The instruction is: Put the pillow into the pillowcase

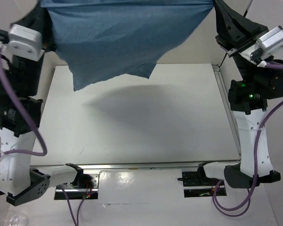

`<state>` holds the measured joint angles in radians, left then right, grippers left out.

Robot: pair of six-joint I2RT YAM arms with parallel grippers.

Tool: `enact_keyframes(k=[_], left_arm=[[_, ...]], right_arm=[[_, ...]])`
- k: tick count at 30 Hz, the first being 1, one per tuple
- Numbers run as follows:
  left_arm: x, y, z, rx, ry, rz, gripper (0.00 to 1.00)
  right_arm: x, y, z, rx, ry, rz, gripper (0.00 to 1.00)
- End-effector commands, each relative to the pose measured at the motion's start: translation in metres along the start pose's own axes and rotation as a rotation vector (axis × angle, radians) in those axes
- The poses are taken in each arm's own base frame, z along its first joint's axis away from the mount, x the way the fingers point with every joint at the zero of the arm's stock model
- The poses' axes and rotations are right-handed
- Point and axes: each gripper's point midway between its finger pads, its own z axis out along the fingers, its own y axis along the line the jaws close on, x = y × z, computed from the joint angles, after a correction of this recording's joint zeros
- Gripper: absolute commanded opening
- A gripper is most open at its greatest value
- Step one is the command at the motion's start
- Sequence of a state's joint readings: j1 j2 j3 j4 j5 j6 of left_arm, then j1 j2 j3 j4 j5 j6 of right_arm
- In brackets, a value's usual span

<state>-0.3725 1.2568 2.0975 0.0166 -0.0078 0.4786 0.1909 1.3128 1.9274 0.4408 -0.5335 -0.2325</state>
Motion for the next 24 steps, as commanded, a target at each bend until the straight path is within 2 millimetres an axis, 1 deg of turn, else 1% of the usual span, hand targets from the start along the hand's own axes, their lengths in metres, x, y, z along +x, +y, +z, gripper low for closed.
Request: enact_keyframes(k=[1,2,3,4,5,6,7,8,9,10,11,12,13,14,15,16,17,19,20,21,22,23,24], left_arm=[[0.09,-0.026,-0.005,-0.018,0.18,0.05,0.0],[0.105,-0.037,-0.01,-0.001,0.212,0.02,0.0],[0.131,-0.053,-0.016,0.031,0.267,0.009,0.0],[0.142,-0.059,-0.019,0.036,0.298,-0.01,0.0],[0.148,-0.06,-0.021,0.028,0.312,-0.037,0.0],[0.159,-0.067,-0.023,0.045,0.345,-0.045,0.0],[0.159,-0.067,-0.023,0.046,0.345,-0.046,0.0],[0.152,-0.063,-0.021,0.035,0.33,-0.056,0.0],[0.144,-0.058,-0.018,0.026,0.314,-0.057,0.0],[0.132,-0.049,-0.013,0.003,0.293,-0.056,0.0],[0.133,-0.049,-0.009,0.006,0.3,-0.056,0.0],[0.129,-0.047,-0.007,0.004,0.296,-0.056,0.0],[0.12,-0.041,-0.005,-0.007,0.276,-0.057,0.0],[0.106,-0.033,-0.002,-0.023,0.248,-0.058,0.0],[0.098,-0.029,0.003,-0.026,0.221,-0.05,0.0],[0.084,-0.021,0.004,-0.042,0.192,-0.051,0.0],[0.057,-0.002,0.008,-0.083,0.138,-0.038,0.0],[0.029,0.014,0.012,-0.113,0.085,-0.049,0.0],[-0.001,0.032,0.011,-0.149,0.022,-0.032,0.0],[-0.008,0.039,0.01,-0.169,0.006,-0.018,0.0],[-0.025,0.05,0.006,-0.201,-0.045,0.014,0.0],[-0.03,0.051,0.006,-0.199,-0.063,0.032,0.0],[-0.038,0.058,0.004,-0.219,-0.075,0.031,0.0]], right_arm=[[0.119,-0.008,-0.032,0.102,0.238,0.031,0.0],[0.145,0.001,-0.04,0.096,0.288,0.081,0.0],[0.165,0.01,-0.048,0.093,0.337,0.141,0.0],[0.184,0.018,-0.055,0.091,0.378,0.184,0.0],[0.188,0.021,-0.057,0.093,0.385,0.207,0.0],[0.188,0.022,-0.057,0.099,0.384,0.234,0.0],[0.19,0.021,-0.056,0.099,0.384,0.234,0.0],[0.186,0.021,-0.053,0.088,0.374,0.232,0.0],[0.186,0.02,-0.051,0.089,0.366,0.228,0.0],[0.183,0.018,-0.049,0.089,0.362,0.225,0.0],[0.178,0.014,-0.044,0.091,0.347,0.217,0.0],[0.175,0.013,-0.042,0.092,0.339,0.213,0.0],[0.175,0.013,-0.042,0.092,0.339,0.213,0.0],[0.162,0.007,-0.035,0.096,0.306,0.194,0.0],[0.149,0.003,-0.031,0.099,0.278,0.179,0.0],[0.139,0.002,-0.025,0.097,0.245,0.17,0.0],[0.102,-0.015,-0.013,0.13,0.158,0.119,0.0],[0.054,-0.034,-0.004,0.179,0.06,0.074,0.0],[0.014,-0.042,-0.002,0.201,-0.044,0.021,0.0],[-0.003,-0.045,-0.003,0.205,-0.087,-0.001,0.0],[-0.014,-0.048,-0.004,0.218,-0.111,-0.033,0.0],[-0.027,-0.05,-0.005,0.222,-0.127,-0.066,0.0],[-0.024,-0.05,-0.005,0.22,-0.114,-0.059,0.0]])
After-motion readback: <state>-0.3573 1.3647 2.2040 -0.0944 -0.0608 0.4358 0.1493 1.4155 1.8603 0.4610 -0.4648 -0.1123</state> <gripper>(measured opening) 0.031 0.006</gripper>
